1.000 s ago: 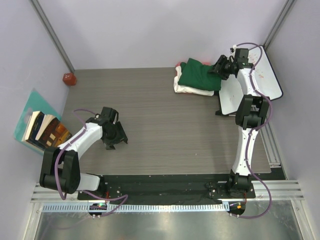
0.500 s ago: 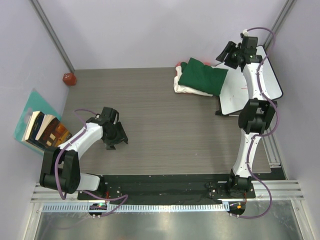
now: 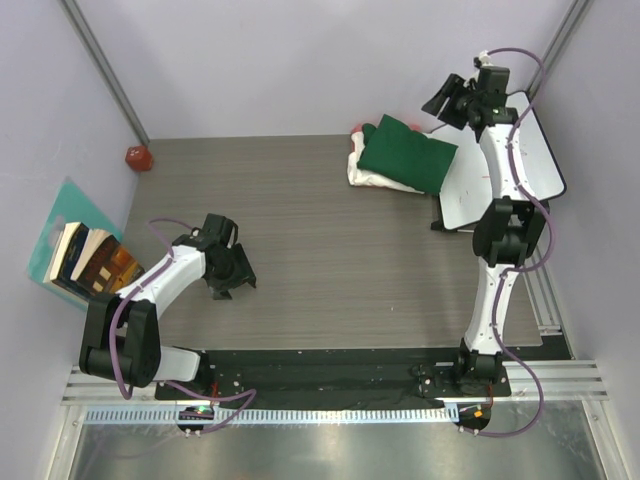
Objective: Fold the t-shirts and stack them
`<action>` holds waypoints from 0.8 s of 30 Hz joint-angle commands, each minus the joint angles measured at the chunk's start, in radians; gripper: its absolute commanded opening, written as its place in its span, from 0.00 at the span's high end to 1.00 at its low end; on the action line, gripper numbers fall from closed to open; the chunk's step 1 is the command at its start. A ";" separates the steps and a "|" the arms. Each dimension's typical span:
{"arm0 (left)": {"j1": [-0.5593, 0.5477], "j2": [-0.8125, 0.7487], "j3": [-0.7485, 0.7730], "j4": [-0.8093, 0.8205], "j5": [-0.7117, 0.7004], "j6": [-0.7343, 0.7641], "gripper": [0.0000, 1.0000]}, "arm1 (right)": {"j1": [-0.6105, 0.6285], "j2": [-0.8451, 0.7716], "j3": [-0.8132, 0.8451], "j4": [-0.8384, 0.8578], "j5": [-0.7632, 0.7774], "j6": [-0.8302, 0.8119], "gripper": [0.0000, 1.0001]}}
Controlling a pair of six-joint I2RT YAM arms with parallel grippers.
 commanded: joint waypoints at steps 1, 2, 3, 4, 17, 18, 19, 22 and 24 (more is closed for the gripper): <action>-0.005 -0.003 -0.001 0.022 0.017 0.022 0.34 | 0.058 0.062 0.036 0.068 -0.049 0.033 0.38; -0.007 -0.004 -0.001 0.022 0.017 0.022 0.34 | 0.063 0.073 0.028 0.079 -0.047 0.039 0.38; -0.007 -0.003 -0.001 0.022 0.018 0.022 0.34 | 0.066 0.079 0.019 0.090 -0.046 0.045 0.38; -0.007 -0.001 -0.003 0.022 0.018 0.022 0.34 | 0.069 0.094 -0.003 0.097 -0.041 0.060 0.39; -0.016 -0.012 0.006 0.039 0.041 0.029 0.31 | 0.072 0.139 -0.050 0.136 -0.115 0.089 0.40; -0.016 -0.018 0.011 0.039 0.043 0.035 0.31 | 0.072 0.062 -0.070 0.109 -0.131 0.070 0.39; -0.016 -0.022 0.021 0.039 0.043 0.039 0.31 | 0.105 0.012 -0.096 0.099 -0.142 0.059 0.38; -0.016 -0.052 0.041 0.024 0.030 0.049 0.30 | 0.193 -0.253 -0.294 0.098 -0.118 0.001 0.37; -0.019 -0.071 0.063 0.013 0.015 0.058 0.29 | 0.265 -0.459 -0.492 0.139 -0.054 -0.016 0.37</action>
